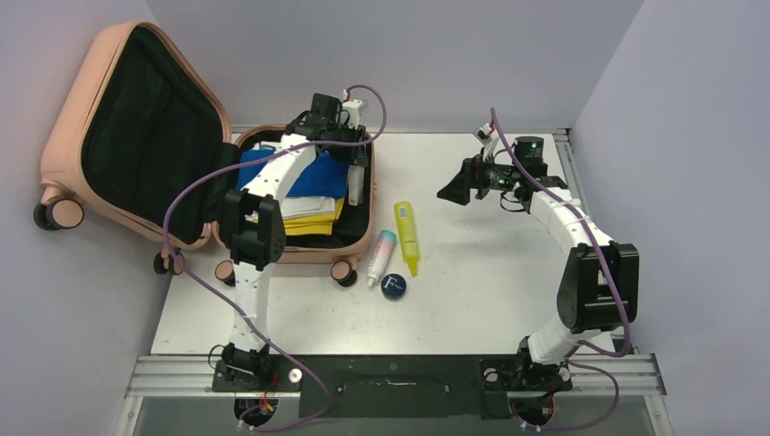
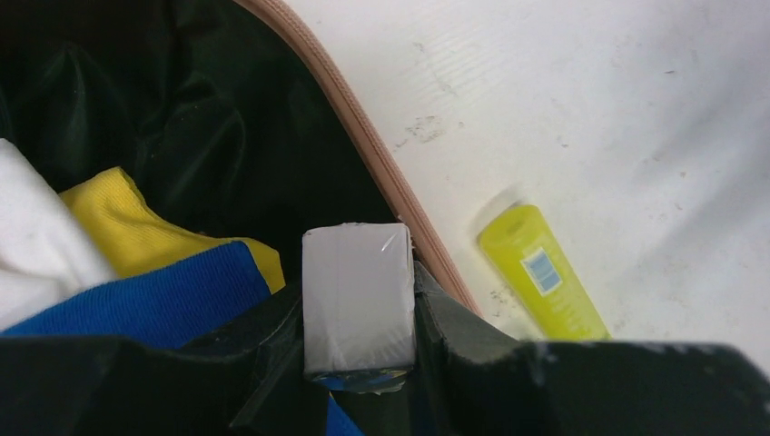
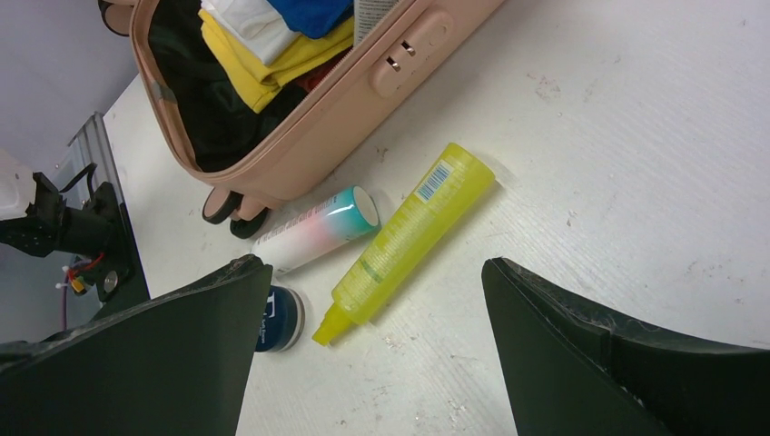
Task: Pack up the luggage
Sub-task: Place the makeup in the luggage.
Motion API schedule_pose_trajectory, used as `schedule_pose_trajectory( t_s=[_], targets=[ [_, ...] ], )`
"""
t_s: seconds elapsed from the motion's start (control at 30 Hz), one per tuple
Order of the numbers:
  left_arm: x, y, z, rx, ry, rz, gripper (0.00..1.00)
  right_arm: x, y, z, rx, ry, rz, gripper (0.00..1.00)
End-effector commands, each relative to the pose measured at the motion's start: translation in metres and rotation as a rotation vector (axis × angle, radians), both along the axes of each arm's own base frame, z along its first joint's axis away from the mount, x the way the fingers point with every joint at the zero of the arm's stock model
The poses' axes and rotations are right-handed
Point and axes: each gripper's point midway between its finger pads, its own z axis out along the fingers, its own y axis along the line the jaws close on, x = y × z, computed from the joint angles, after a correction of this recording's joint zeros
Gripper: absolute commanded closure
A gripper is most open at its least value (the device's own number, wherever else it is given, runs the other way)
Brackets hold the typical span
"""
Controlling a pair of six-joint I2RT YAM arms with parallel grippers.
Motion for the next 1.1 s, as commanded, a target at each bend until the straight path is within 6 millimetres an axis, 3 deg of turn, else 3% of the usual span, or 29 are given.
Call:
schedule_pose_trajectory(
  t_s=[0.0,0.17,0.23,0.3,0.47,0.57,0.8,0.87,1.07],
  targets=[
    [0.013,0.012,-0.009,0.118,0.003,0.046,0.80,-0.001,0.000,0.018,0.002,-0.090,0.018,0.10],
    [0.025,0.019,-0.014,0.185,-0.009,0.077,0.80,-0.001,0.000,0.018,0.004,-0.093,0.019,0.10],
    [0.026,0.018,-0.015,0.203,-0.024,0.056,0.69,-0.001,0.000,0.017,0.004,-0.091,0.020,0.10],
    [0.025,0.014,-0.017,0.210,-0.029,0.040,0.52,-0.001,0.000,0.017,0.004,-0.092,0.020,0.10],
    [0.023,0.008,-0.018,0.236,-0.047,0.018,0.34,-0.002,0.000,0.017,0.004,-0.091,0.020,0.10],
    [0.025,0.007,-0.012,0.225,-0.065,0.025,0.31,-0.004,0.001,0.016,0.001,-0.110,0.039,0.10],
    [0.023,0.000,0.026,0.154,-0.123,0.038,0.21,0.002,-0.007,0.010,-0.048,-0.127,-0.023,0.10],
    [0.019,-0.003,0.043,0.127,-0.144,0.034,0.02,0.006,-0.011,0.007,-0.065,-0.117,-0.057,0.10],
    [-0.002,-0.009,0.097,0.061,-0.231,0.026,0.04,0.019,-0.025,0.002,-0.142,-0.082,-0.141,0.10]
  ],
)
